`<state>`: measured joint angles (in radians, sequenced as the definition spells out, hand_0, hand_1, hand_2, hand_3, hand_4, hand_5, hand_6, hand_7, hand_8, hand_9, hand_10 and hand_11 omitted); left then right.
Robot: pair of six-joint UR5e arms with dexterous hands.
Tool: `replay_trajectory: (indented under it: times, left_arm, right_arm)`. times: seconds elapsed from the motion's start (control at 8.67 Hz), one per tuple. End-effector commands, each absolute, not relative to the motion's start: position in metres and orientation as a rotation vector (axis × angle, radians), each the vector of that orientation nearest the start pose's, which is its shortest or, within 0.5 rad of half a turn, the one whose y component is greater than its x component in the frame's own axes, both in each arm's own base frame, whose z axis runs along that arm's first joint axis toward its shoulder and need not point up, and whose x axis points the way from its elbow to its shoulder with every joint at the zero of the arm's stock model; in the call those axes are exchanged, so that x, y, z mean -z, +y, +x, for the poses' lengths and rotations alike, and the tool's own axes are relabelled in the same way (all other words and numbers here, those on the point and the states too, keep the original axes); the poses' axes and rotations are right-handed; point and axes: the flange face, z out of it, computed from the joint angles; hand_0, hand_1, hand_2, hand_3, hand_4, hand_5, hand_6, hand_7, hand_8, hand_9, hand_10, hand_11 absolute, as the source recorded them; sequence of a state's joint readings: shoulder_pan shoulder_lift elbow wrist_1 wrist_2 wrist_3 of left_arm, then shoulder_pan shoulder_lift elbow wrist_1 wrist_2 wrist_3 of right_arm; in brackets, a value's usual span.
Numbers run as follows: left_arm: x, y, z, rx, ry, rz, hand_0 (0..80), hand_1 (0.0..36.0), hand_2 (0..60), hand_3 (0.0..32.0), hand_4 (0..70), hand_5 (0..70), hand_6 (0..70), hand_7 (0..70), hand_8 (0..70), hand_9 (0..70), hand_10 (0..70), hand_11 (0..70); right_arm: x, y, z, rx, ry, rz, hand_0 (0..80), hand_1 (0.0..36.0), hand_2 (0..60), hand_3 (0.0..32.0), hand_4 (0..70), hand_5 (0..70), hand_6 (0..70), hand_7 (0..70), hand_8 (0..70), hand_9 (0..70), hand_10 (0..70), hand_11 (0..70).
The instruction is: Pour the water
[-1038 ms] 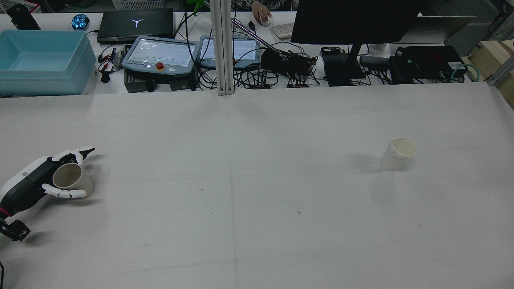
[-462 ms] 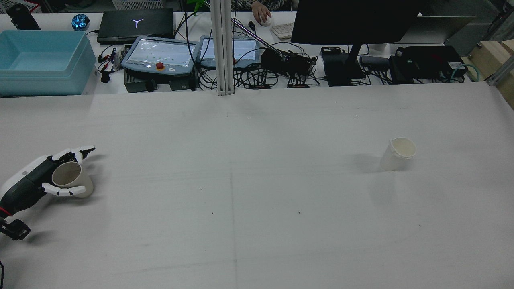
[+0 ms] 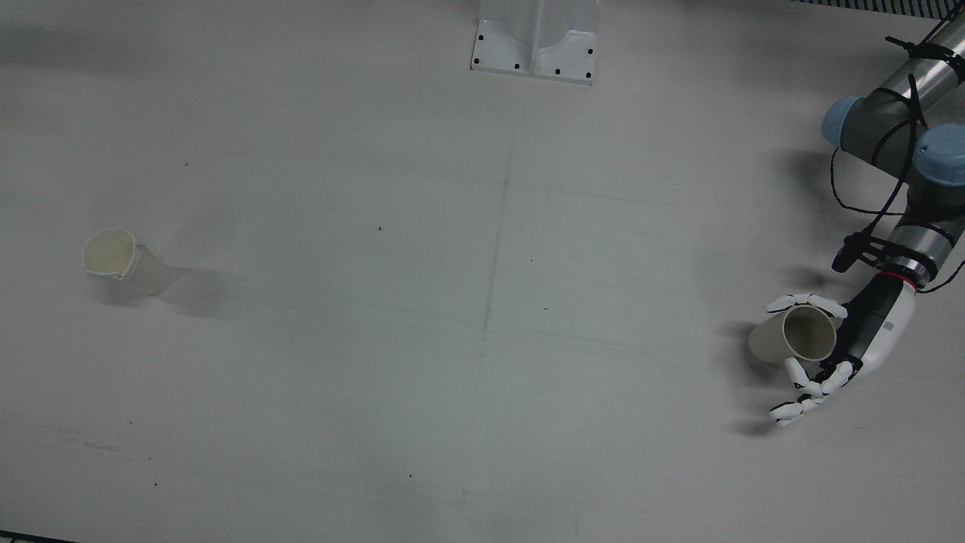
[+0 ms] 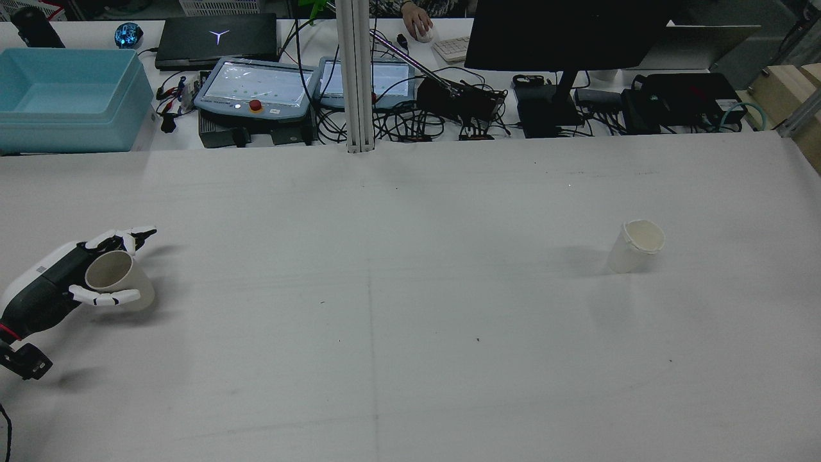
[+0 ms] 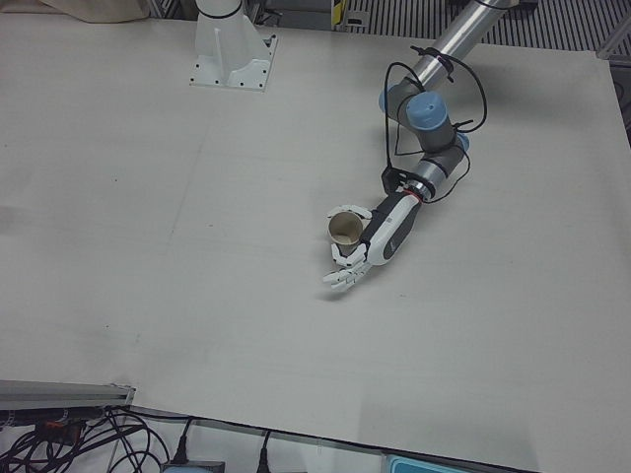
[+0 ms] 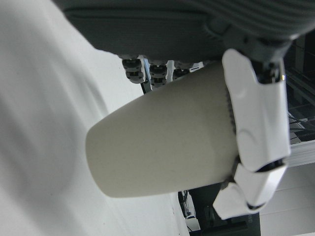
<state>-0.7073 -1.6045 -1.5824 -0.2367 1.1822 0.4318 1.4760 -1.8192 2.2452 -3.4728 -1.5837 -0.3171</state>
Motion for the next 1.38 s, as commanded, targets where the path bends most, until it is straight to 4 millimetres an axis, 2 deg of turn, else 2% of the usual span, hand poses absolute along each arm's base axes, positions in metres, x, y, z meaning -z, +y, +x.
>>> replay_trajectory:
  times: [0.0,0.12,0.23,0.35,0.46,0.58,0.69,0.81,0.92,1.04,1.15,1.27]
  left_arm:
    - [-0.612,-0.470,0.287,1.648,2.163,-0.295,50.2,36.0,60.0,0.0,19.7,70.0,12.6,18.3,9.4,12.2,5.3,9.9]
    - [-0.595,-0.470,0.285,1.670,2.158,-0.315,50.7,36.0,60.0,0.0,19.5,70.0,12.8,18.7,9.6,12.3,5.2,9.9]
    - [-0.580,-0.468,0.280,1.673,2.154,-0.308,50.9,36.0,60.0,0.0,19.4,70.0,12.6,18.6,9.5,12.2,5.2,9.9]
    - [-0.571,-0.466,0.277,1.680,2.138,-0.292,51.2,36.0,60.0,0.0,19.3,70.0,12.4,18.3,9.4,12.1,5.2,10.0]
    - [-0.568,-0.465,0.275,1.681,2.137,-0.288,51.2,36.0,60.0,0.0,19.1,70.0,12.0,17.8,9.3,11.9,5.2,10.0]
    - [-0.561,-0.466,0.272,1.677,2.150,-0.288,51.4,36.0,60.0,0.0,19.0,70.0,11.8,17.5,9.2,11.8,5.2,9.9]
    - [-0.559,-0.470,0.265,1.684,2.161,-0.276,51.4,36.0,60.0,0.0,18.9,70.0,11.8,17.2,9.2,11.7,5.2,9.9]
    - [-0.560,-0.473,0.258,1.695,2.173,-0.274,51.5,36.0,60.0,0.0,18.9,70.0,11.7,17.2,9.2,11.8,5.2,9.9]
    - [-0.561,-0.474,0.252,1.698,2.185,-0.270,50.8,36.0,60.0,0.0,18.1,70.0,11.5,16.5,9.2,11.7,5.1,9.8]
    - [-0.562,-0.476,0.248,1.702,2.193,-0.269,50.3,36.0,60.0,0.0,17.6,70.0,11.3,16.4,9.2,11.7,5.2,9.8]
    - [-0.568,-0.473,0.244,1.712,2.188,-0.272,50.4,36.0,60.0,0.0,17.6,70.0,11.3,16.3,9.1,11.6,5.1,9.7]
    - [-0.568,-0.473,0.243,1.712,2.192,-0.274,50.0,36.0,60.0,0.0,17.5,70.0,11.2,16.0,9.1,11.6,5.0,9.6]
  right_arm:
    - [-0.646,-0.399,0.087,2.355,2.570,-0.315,45.8,16.8,32.2,0.0,4.5,24.6,7.0,13.2,12.8,18.0,11.2,17.6]
    - [-0.714,-0.406,0.082,2.381,2.566,-0.312,47.2,17.9,31.7,0.0,7.9,26.7,8.4,14.7,13.6,18.9,11.8,18.6]
    - [-0.772,-0.414,0.079,2.367,2.585,-0.313,48.5,19.3,34.3,0.0,14.4,30.6,11.7,19.2,14.4,19.9,11.9,18.8]
    - [-0.809,-0.414,0.070,2.371,2.612,-0.298,49.6,20.3,35.4,0.0,19.1,32.7,14.3,22.9,14.9,20.6,11.7,18.5]
    - [-0.832,-0.416,0.061,2.428,2.621,-0.326,51.2,21.4,34.9,0.0,22.5,34.6,16.0,25.1,15.0,20.6,10.8,17.3]
    - [-0.838,-0.438,0.041,2.453,2.674,-0.343,50.9,21.4,35.3,0.0,22.9,34.8,16.4,25.4,14.6,20.0,10.7,17.1]
    - [-0.823,-0.474,0.003,2.414,2.783,-0.324,50.0,19.9,32.3,0.0,21.1,33.6,15.5,24.3,14.2,19.6,10.9,17.3]
    - [-0.817,-0.498,-0.043,2.400,2.839,-0.318,50.2,18.9,27.0,0.0,20.0,32.5,14.4,22.6,13.5,18.6,10.3,16.5]
    - [-0.815,-0.497,-0.085,2.390,2.832,-0.305,50.5,17.6,21.6,0.0,21.7,33.6,14.5,23.2,13.1,18.1,9.8,15.6]
    - [-0.814,-0.492,-0.113,2.371,2.875,-0.260,50.2,16.1,16.6,0.0,20.2,32.2,12.4,20.3,12.3,17.1,9.5,15.1]
    - [-0.812,-0.490,-0.124,2.365,2.901,-0.240,50.2,14.9,10.9,0.0,17.7,29.2,10.3,17.2,11.5,15.9,8.9,14.3]
    - [-0.815,-0.486,-0.124,2.375,2.905,-0.251,50.0,14.6,8.5,0.0,16.1,25.2,8.5,14.6,10.4,14.4,8.2,13.4]
